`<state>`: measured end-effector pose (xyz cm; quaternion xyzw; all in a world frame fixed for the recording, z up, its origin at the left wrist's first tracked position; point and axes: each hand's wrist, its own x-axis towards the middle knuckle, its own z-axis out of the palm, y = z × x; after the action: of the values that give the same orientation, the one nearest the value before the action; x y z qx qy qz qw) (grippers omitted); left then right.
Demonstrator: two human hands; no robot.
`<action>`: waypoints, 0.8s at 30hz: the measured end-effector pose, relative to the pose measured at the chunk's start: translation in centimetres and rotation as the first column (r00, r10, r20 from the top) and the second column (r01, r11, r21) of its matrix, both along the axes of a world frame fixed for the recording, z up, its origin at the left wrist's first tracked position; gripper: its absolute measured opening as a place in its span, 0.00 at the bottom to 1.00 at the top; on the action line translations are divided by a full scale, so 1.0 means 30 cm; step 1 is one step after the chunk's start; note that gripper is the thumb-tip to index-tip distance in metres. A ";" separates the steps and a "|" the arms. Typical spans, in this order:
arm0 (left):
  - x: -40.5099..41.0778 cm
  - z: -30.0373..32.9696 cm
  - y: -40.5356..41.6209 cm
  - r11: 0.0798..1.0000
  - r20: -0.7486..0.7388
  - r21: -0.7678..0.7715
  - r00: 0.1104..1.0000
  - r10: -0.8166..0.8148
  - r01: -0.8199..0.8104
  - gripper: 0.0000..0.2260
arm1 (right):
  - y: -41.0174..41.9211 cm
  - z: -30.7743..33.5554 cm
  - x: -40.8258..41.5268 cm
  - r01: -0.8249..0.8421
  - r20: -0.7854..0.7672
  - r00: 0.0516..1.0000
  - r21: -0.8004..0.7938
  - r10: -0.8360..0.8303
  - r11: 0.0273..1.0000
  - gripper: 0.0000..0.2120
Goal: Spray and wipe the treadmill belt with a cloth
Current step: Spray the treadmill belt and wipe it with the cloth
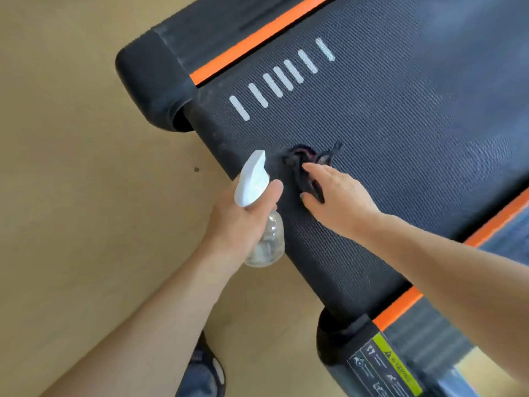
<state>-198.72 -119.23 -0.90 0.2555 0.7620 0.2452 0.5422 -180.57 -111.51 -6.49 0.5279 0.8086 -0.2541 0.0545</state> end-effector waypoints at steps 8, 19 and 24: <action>-0.131 -0.045 0.010 0.947 -0.079 0.057 0.947 -0.311 0.316 0.11 | -0.035 -0.148 -0.033 0.054 0.040 0.996 0.448 -0.081 0.892 0.17; -0.012 -0.128 -0.029 0.844 -0.217 -0.024 0.822 -0.527 0.535 0.23 | -0.050 -0.293 0.015 0.139 -0.153 0.986 0.585 -0.060 0.799 0.15; 0.010 -0.151 -0.016 0.752 -0.420 0.130 0.723 -0.548 0.646 0.23 | -0.212 -0.317 0.017 0.001 -0.237 0.955 0.602 0.178 0.799 0.10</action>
<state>-198.43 -119.70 -5.43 0.5997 0.6818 0.1054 0.4053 -180.07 -117.88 -16.00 0.4378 0.8705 -0.0569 -0.2174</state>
